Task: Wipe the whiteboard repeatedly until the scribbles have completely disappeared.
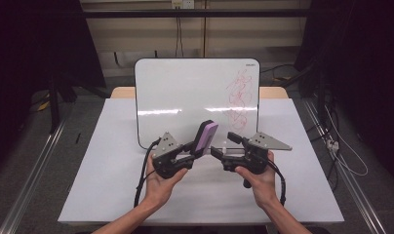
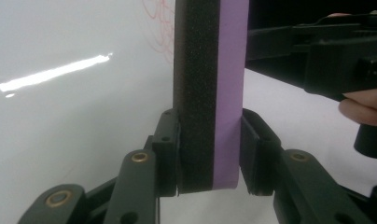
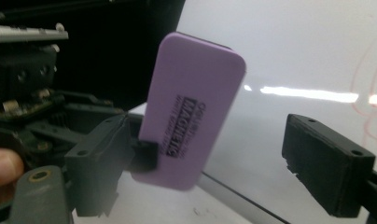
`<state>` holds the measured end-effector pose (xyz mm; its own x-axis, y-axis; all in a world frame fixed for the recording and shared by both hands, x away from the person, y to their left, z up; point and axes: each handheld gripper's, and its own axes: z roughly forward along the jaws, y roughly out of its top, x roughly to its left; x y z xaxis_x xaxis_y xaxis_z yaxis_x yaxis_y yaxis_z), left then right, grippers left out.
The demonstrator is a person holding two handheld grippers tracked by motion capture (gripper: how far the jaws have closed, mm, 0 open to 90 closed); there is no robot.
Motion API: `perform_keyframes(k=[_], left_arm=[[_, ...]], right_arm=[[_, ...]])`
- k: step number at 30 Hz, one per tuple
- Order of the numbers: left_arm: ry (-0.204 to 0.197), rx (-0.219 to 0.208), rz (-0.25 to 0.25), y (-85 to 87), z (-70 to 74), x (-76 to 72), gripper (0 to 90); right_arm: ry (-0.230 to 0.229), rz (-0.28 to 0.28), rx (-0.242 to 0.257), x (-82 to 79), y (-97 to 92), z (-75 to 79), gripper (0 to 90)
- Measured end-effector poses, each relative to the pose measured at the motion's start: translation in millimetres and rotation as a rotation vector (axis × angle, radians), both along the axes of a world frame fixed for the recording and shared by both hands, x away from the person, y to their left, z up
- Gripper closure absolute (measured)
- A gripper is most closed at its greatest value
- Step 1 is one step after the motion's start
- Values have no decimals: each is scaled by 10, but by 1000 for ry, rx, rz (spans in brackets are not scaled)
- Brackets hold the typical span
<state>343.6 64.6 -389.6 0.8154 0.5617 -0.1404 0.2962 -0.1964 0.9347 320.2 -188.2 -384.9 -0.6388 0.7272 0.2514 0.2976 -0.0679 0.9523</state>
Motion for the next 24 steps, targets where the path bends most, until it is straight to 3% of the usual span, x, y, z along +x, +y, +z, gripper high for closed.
perform_keyframes(k=[5, 12, 24], left_arm=[[-5, -4, -7, -17, 12, -4, 631], [-4, -1, -11, -23, 0, -21, 631], [-5, 9, -8, -63, -33, -42, 631]], right_arm=[[-17, -8, 31, 71, 45, -8, 192], [5, -2, 80, 111, 112, -71, 221], [60, 15, 162, 115, 137, -165, 385]])
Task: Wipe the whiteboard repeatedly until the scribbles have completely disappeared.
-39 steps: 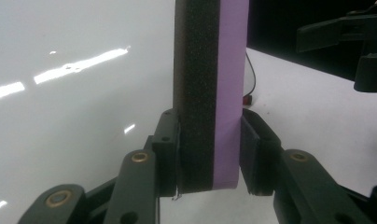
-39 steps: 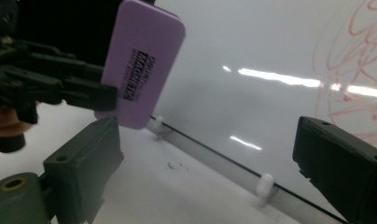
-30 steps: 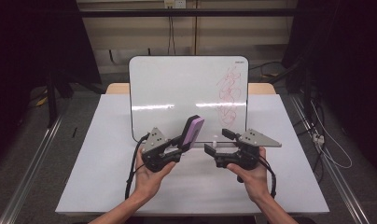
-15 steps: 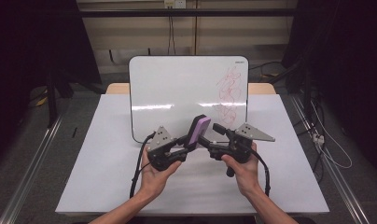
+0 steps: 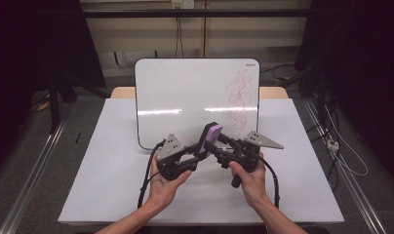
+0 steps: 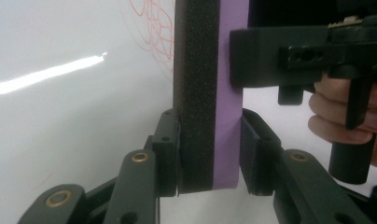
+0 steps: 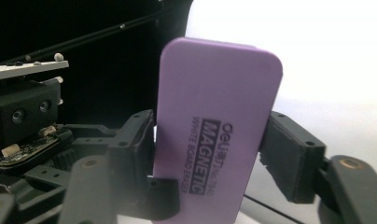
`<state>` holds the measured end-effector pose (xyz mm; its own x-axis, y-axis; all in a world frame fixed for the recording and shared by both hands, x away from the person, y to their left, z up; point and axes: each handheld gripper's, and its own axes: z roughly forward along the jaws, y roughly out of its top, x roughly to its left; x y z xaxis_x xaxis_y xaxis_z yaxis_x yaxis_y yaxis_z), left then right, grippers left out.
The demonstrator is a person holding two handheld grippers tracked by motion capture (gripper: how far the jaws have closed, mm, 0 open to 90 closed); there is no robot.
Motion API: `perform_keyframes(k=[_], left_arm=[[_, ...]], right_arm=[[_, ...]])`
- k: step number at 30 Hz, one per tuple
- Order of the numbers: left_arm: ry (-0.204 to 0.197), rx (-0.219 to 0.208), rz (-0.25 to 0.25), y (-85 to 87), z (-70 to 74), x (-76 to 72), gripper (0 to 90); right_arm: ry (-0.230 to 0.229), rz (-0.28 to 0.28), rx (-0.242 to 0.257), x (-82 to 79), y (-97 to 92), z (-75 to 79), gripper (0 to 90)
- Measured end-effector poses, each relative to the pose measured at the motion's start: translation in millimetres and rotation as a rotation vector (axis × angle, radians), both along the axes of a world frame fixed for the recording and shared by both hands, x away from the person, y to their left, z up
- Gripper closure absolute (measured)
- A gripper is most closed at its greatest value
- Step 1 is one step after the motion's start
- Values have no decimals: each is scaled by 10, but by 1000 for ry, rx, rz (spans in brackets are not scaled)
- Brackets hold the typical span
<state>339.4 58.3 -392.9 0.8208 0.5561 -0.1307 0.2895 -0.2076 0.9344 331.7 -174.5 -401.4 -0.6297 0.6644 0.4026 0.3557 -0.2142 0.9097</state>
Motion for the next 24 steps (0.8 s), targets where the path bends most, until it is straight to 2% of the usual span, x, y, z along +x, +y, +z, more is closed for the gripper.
perform_keyframes(k=[4, 16, 21, 23, 24], left_arm=[[7, -12, 5, 2, -19, 4, 631], [3, -11, 8, -16, -42, 2, 631], [7, -15, 4, -9, -58, 11, 626], [7, -11, 11, -7, -63, 17, 601], [14, -8, 32, -8, -71, 20, 517]], right_arm=[[4, -4, 6, -5, 12, -16, 393], [27, -14, 20, -20, 16, -27, 415], [19, -23, -7, -29, 29, -14, 416], [15, -21, -7, -25, 32, -10, 416], [11, -26, -7, -29, 36, -6, 416]])
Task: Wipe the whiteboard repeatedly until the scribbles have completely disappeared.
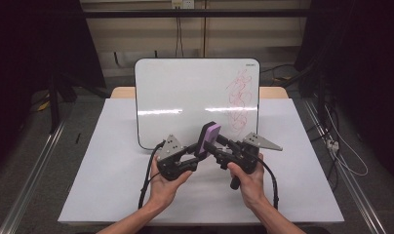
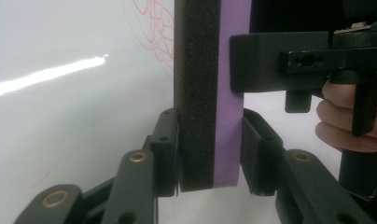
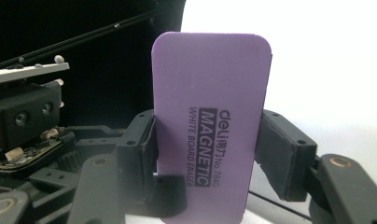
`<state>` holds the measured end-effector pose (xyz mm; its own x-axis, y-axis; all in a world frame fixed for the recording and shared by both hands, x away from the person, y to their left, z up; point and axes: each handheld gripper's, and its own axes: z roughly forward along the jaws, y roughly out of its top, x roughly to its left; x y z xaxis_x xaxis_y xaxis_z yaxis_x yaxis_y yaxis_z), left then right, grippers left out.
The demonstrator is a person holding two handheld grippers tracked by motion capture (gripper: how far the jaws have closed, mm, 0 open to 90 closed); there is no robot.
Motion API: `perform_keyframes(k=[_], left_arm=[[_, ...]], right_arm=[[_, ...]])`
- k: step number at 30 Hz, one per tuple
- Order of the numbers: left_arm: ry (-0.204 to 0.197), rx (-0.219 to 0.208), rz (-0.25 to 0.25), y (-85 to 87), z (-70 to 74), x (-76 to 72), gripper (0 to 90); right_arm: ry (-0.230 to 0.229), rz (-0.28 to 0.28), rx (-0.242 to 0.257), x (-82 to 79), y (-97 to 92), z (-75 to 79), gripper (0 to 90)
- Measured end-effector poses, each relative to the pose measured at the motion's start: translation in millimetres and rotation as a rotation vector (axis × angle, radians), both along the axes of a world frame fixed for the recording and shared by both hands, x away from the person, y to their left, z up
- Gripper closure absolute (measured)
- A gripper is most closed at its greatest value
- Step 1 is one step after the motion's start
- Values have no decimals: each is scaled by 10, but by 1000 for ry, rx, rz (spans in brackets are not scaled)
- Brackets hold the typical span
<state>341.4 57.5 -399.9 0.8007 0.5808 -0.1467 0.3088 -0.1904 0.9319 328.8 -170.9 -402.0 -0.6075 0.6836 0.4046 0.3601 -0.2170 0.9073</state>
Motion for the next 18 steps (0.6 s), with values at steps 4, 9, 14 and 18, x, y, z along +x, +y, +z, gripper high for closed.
perform_keyframes(k=[4, 9, 14, 18], left_arm=[[22, 12, 9, 23, -45, 18, 384], [25, 19, 39, 100, -31, 48, 201], [72, 60, 72, 283, -35, 119, 103], [67, 85, 114, 486, -22, 157, 67]], right_arm=[[-23, -23, -14, 9, -27, 57, 417], [-14, -62, -39, 33, -124, 72, 417], [-8, -104, -139, 44, -196, 83, 417], [4, -138, -193, 68, -275, 101, 417]])
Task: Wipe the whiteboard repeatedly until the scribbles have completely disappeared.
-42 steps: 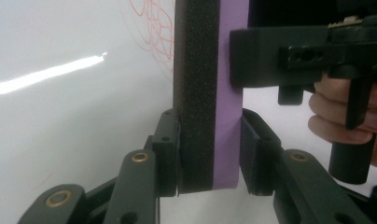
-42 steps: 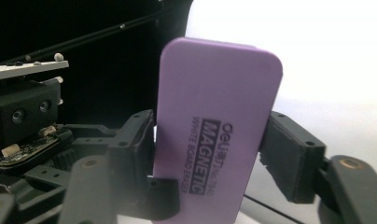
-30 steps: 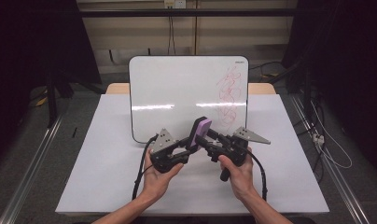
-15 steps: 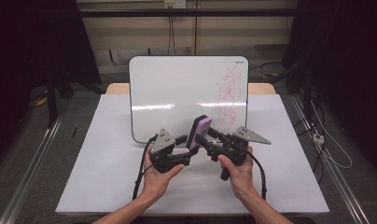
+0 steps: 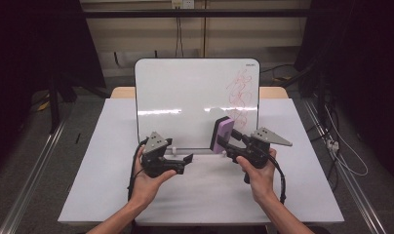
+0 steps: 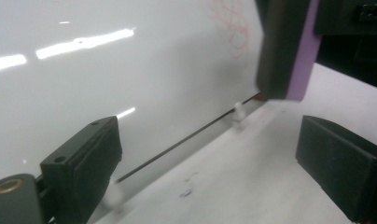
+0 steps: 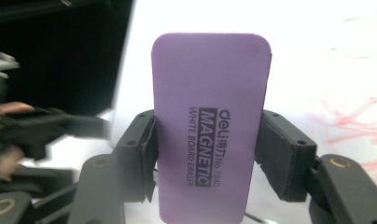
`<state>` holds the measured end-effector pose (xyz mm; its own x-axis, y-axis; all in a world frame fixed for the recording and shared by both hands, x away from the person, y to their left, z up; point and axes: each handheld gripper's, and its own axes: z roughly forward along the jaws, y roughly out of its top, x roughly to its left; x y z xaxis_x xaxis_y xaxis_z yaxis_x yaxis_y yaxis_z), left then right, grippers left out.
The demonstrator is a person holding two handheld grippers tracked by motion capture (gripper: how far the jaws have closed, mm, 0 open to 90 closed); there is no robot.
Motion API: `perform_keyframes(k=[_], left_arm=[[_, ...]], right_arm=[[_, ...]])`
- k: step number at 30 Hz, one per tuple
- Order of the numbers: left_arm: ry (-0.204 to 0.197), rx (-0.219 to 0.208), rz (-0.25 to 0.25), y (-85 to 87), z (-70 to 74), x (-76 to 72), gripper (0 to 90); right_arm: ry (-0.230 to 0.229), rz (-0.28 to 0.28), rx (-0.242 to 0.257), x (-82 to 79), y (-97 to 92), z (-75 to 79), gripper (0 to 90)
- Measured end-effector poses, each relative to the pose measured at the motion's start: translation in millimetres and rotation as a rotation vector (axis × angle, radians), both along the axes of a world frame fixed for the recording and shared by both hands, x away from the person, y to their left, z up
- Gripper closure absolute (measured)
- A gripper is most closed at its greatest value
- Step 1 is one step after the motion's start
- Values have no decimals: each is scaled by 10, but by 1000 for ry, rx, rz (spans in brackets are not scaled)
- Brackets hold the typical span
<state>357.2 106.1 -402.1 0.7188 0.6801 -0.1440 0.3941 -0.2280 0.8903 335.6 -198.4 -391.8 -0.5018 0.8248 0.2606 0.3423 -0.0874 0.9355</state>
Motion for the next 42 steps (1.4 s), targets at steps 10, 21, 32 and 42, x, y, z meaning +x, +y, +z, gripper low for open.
perform_keyframes(k=[10, 21, 32, 42], left_arm=[[-13, 36, 69, 450, 8, -65, 50], [-35, 90, 112, 795, -123, -234, 54], [21, 69, 151, 896, -272, -245, 66], [13, 68, 143, 891, -271, -256, 67]], right_arm=[[8, -69, -142, 82, -171, 139, 417], [-16, -159, -368, 252, -253, 257, 418], [-25, -186, -640, 478, -55, 202, 418], [-50, -170, -732, 661, 79, 98, 418]])
